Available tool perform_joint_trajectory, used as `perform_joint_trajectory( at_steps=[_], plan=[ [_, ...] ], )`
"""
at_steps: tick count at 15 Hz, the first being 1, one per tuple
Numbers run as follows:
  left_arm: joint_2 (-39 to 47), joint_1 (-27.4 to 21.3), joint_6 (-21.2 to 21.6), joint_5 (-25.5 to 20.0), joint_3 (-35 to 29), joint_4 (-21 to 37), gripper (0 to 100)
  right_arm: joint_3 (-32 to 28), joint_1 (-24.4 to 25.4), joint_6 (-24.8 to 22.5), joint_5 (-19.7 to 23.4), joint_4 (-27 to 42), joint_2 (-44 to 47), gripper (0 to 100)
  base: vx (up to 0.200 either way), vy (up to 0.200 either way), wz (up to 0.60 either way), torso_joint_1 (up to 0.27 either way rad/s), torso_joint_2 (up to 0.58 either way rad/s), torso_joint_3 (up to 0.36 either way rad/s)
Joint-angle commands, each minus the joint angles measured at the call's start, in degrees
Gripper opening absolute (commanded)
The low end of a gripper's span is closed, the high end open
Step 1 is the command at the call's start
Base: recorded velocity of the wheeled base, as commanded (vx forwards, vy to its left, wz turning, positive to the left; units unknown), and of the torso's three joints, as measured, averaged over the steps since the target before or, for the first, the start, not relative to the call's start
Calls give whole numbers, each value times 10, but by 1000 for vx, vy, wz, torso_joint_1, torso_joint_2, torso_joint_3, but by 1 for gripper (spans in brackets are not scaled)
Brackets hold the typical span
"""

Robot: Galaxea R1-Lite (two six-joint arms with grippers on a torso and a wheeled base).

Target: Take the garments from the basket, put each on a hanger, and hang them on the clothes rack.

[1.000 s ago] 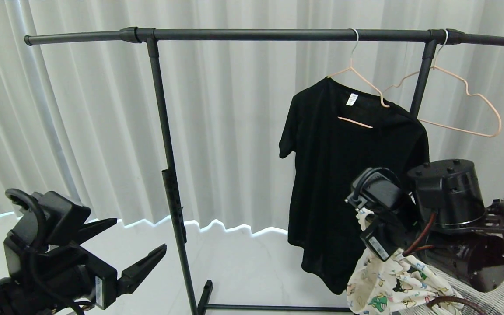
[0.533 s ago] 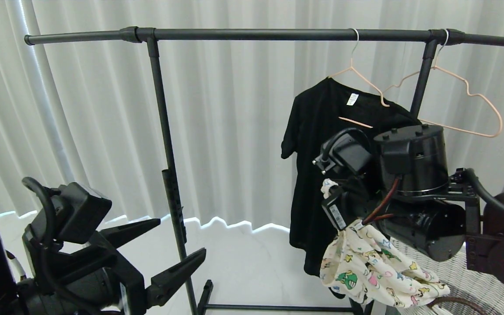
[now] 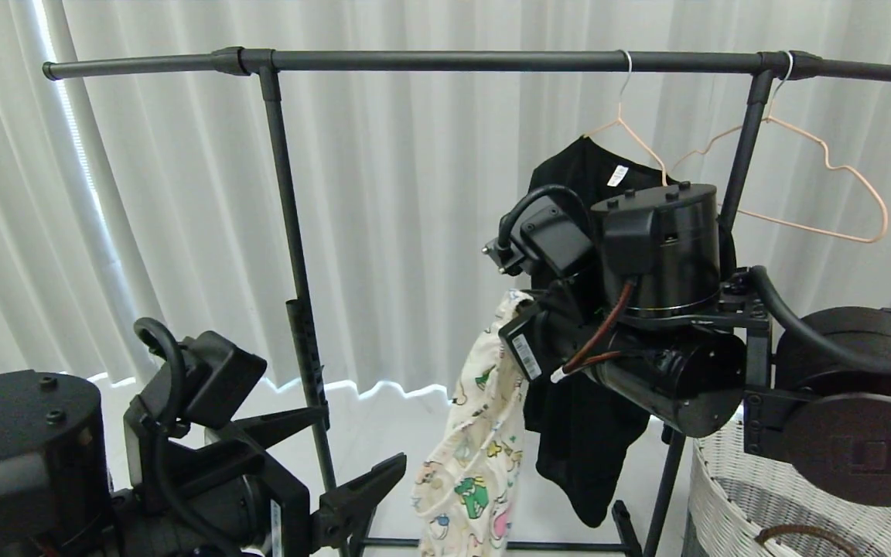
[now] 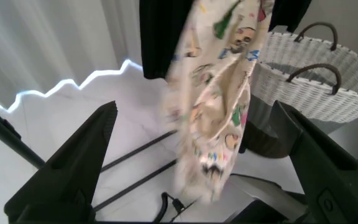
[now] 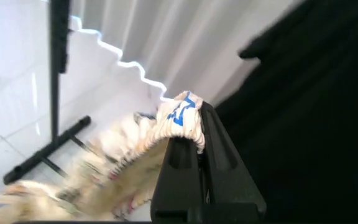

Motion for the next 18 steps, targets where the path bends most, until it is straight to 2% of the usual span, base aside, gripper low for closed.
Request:
perform_joint_trajectory(
  at_steps=[1,6,12,14,18],
  plan=[
    [17,0,0,0,0,-1,100,-21,25,0,0,0,19,0,0,0,0,0,0,0],
    [27,-1,0,-1,0,-1,100,-88,78,0,-2,1,54,0,0,0,0,0,0,0],
    [40,-45,0,-1,0,0,100,-120,83,-1,-2,10,62,0,0,0,0,0,0,0],
    [62,-27,-2,1,-2,-1,100,-125,83,-1,-2,10,61,0,0,0,0,0,0,0],
    [96,43,-2,4,3,-1,100,-129,87,-1,-2,11,54,0,0,0,0,0,0,0]
  ],
)
